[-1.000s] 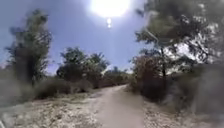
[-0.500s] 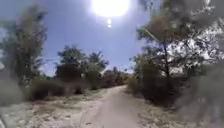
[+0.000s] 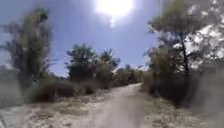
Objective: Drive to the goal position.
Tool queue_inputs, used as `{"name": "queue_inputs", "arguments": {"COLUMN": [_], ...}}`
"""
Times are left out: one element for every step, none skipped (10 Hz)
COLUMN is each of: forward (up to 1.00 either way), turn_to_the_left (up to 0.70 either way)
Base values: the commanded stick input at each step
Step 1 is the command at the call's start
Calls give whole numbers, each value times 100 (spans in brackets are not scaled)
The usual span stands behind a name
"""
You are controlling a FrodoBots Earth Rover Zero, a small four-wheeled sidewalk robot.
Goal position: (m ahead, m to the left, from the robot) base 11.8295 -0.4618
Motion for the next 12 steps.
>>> {"name": "queue_inputs", "arguments": {"forward": [85,85,85,85,85,85,85,85,85,85,85,85], "turn_to_the_left": [30,12,0,0,0,0,0,0,0,0,0,0]}}
